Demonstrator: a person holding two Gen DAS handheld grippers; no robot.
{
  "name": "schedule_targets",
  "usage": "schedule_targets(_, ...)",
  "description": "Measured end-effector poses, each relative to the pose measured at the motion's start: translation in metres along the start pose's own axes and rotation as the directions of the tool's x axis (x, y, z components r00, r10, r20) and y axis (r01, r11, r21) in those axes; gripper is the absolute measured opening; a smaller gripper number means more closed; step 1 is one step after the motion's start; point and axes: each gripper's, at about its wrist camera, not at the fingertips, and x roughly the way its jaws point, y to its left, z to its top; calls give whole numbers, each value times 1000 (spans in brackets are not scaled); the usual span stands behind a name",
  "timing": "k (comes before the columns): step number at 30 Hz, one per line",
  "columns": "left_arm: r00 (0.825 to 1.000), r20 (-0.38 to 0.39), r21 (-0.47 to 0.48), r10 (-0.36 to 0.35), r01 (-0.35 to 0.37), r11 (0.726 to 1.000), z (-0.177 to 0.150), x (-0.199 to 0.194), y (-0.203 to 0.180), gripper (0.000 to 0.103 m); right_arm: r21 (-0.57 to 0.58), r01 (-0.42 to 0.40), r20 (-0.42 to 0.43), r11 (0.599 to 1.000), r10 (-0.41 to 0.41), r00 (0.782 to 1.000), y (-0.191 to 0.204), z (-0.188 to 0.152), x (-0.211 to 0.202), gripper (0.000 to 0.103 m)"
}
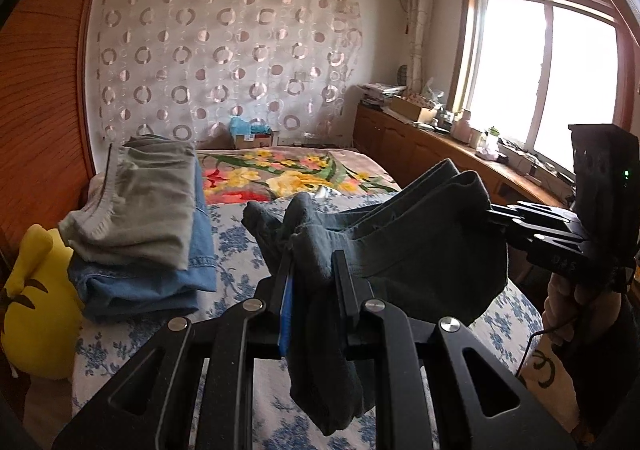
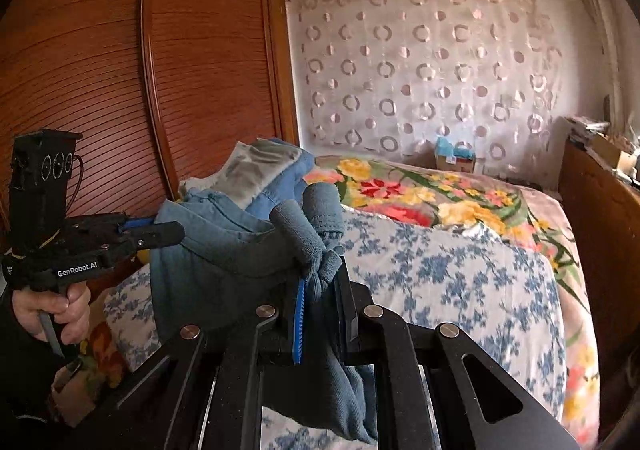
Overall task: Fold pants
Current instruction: 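Lift the folded grey-blue shorts off the bed with both grippers, then carry the shorts with both grippers and lower them onto the clothes stack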
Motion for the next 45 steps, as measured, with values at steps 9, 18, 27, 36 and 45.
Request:
schedule_targets(9, 999, 30, 4, 37, -37, 999, 34, -1, 24, 18, -50, -25, 20, 998, 26, 999, -1, 40, 23, 12)
schedule_targets(18, 994, 54, 17, 90, -91, 996, 55, 1, 45, 18, -104, -39, 40, 994, 43, 998, 1, 73, 58, 12)
schedule_targets(27, 990, 74, -4, 121, -121, 993, 65, 2, 72, 18, -156, -68, 50, 985, 76, 996, -3, 89, 93, 12)
schedule_targets(36, 984, 93, -51, 154, -149, 987, 70, 12, 107, 18, -228, -67, 49, 971, 80, 996, -9, 115, 143, 12)
schedule_targets(45, 971, 106, -106, 212, -201, 974, 56, 22, 129, 18, -299, -112, 31, 948, 127, 991, -3, 144, 212, 12)
